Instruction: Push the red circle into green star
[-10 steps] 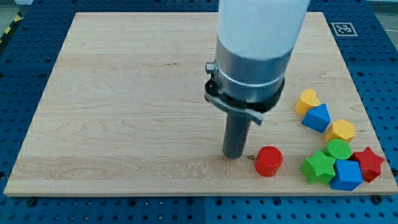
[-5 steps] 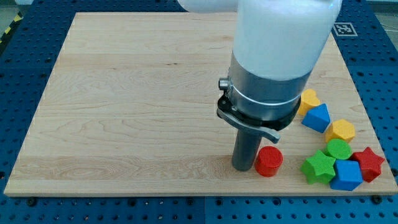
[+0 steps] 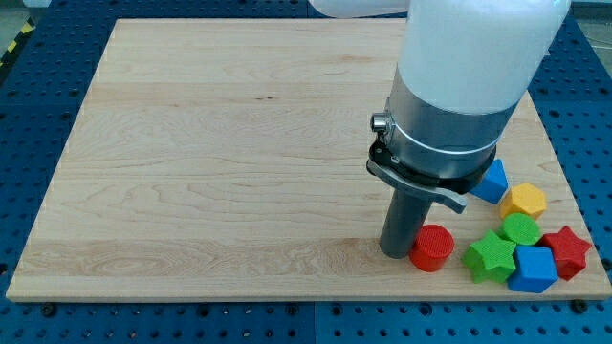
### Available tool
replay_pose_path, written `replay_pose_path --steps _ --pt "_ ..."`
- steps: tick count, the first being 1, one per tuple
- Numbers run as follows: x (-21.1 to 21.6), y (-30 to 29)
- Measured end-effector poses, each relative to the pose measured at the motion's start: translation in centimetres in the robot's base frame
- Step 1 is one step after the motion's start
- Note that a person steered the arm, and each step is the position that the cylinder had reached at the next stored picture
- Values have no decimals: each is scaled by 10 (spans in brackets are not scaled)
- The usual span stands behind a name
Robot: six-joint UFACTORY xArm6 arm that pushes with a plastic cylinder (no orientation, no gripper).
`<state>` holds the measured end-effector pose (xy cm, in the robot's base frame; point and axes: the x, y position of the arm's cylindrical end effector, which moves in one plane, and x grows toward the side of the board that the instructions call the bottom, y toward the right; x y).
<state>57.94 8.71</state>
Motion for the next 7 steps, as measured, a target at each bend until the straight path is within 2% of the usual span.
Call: replay_pose_path --steps 7 --pt "2 25"
